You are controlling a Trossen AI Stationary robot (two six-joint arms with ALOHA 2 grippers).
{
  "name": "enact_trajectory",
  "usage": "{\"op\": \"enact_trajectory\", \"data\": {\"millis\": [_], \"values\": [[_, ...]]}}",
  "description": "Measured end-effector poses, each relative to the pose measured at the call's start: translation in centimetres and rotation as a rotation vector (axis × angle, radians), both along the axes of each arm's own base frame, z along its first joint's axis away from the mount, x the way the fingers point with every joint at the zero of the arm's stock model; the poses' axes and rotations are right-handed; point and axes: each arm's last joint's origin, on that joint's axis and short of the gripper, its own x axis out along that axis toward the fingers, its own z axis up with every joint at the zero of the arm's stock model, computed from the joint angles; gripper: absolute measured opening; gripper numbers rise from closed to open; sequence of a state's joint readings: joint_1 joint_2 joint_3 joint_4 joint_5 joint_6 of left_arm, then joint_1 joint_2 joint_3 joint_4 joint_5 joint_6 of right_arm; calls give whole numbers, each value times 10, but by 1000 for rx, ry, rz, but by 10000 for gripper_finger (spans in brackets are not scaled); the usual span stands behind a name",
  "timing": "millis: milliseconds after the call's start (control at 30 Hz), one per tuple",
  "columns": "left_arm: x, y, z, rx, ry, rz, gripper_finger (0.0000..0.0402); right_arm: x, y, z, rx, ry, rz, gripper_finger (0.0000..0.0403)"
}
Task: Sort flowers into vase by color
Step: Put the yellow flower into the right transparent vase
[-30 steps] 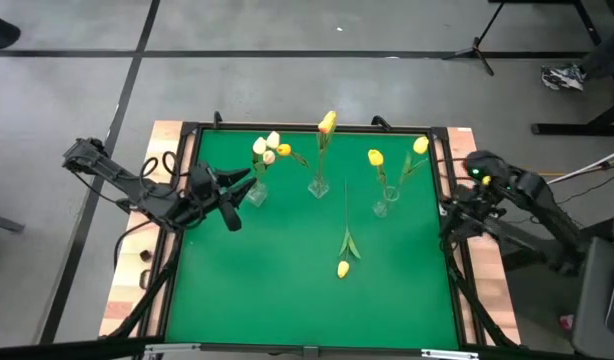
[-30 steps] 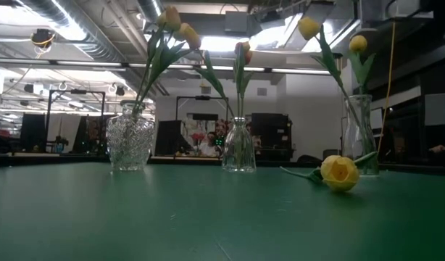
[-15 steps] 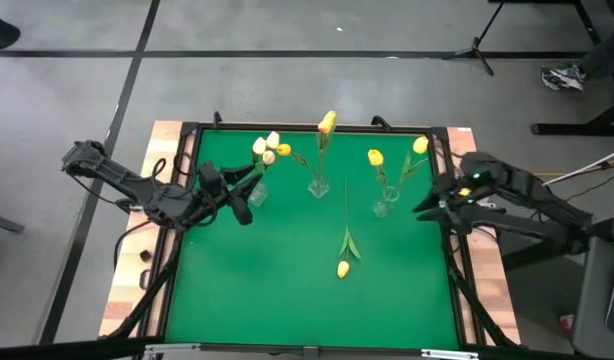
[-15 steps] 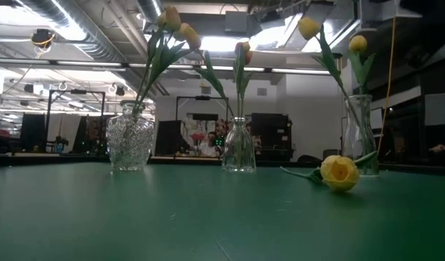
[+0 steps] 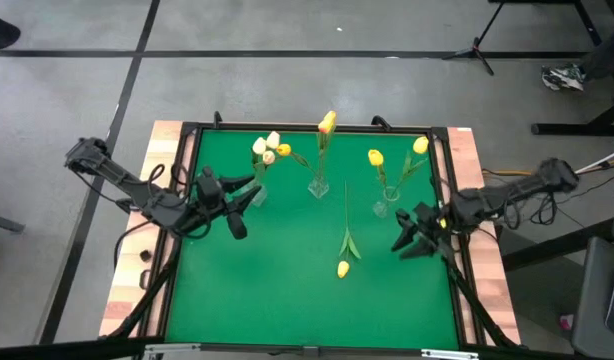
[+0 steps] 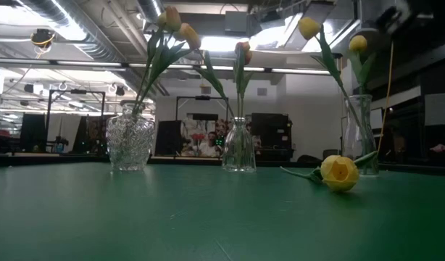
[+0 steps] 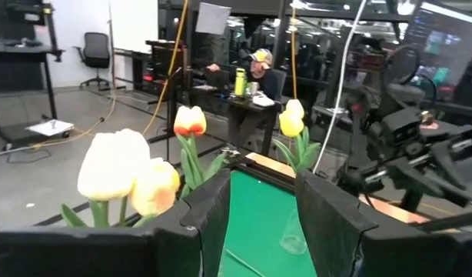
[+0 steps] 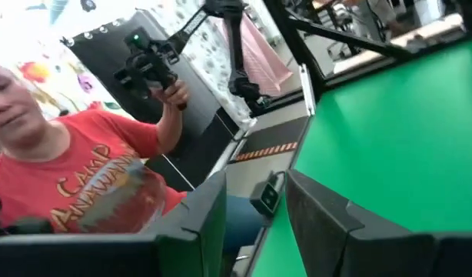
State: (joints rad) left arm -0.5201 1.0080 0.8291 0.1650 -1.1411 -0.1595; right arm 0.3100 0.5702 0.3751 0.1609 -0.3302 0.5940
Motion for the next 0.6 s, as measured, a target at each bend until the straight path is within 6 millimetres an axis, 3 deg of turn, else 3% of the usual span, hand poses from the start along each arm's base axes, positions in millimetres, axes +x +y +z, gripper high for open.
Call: {"op": "enact_trajectory", "data": {"millis": [300,600], "values": [[-2,-5,-2,22,27,-25,145,21,61,19,-327,-31,-109,133],[-2,-4,-3,30,40,-8,145,40,67,17,-778,332,-241,140]]}}
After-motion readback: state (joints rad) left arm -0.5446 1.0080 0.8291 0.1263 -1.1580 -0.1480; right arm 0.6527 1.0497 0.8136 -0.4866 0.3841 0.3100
